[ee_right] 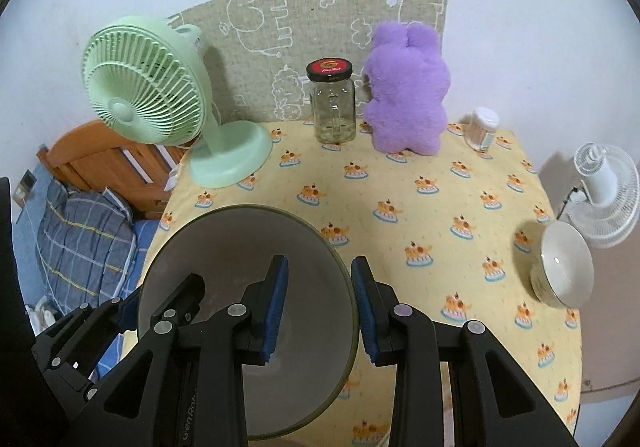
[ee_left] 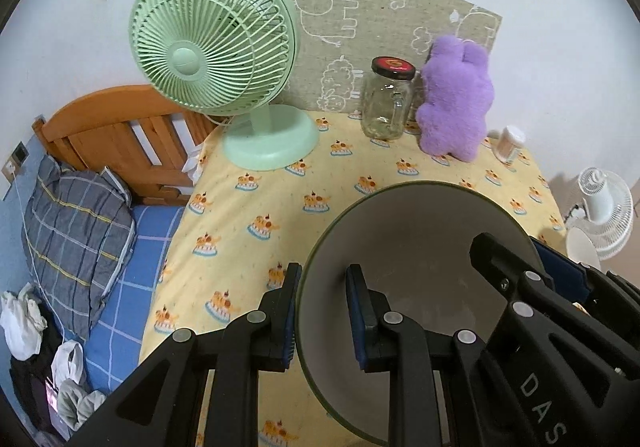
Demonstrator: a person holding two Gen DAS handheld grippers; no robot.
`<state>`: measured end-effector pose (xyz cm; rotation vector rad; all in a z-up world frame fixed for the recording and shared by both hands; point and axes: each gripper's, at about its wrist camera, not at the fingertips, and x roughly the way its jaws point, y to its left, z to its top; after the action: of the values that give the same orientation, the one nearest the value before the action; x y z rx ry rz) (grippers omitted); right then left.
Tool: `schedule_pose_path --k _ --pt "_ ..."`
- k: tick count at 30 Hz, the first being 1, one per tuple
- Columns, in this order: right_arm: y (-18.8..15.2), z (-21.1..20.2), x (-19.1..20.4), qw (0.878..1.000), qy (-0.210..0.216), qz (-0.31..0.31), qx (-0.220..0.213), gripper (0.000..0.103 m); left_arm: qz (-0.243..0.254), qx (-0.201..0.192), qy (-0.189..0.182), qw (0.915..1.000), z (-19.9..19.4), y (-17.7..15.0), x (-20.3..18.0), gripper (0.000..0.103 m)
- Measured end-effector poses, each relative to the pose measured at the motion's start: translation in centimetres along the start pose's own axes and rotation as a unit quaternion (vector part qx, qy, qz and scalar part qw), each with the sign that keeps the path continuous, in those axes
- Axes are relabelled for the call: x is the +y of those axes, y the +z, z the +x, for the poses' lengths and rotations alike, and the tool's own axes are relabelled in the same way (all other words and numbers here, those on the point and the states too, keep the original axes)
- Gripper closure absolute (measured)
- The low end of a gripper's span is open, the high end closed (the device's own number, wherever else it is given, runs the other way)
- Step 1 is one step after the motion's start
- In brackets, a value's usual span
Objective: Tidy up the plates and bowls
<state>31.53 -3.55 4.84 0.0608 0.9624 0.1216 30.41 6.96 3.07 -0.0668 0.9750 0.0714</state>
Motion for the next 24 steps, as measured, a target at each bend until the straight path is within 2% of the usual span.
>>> schedule_pose_path --k 13,24 --pt "-5.3 -5.2 1.1 0.999 -0.028 0.016 -0.004 0.066 0.038 0.001 -0.024 0.9990 -4.5 -5.0 0.7 0.083" --pt "-10.6 -6.6 1.2 0.998 -0.051 0.025 0.012 0.066 0.052 0.021 -0.046 0.9974 -5.0 -9.6 0.8 0.083"
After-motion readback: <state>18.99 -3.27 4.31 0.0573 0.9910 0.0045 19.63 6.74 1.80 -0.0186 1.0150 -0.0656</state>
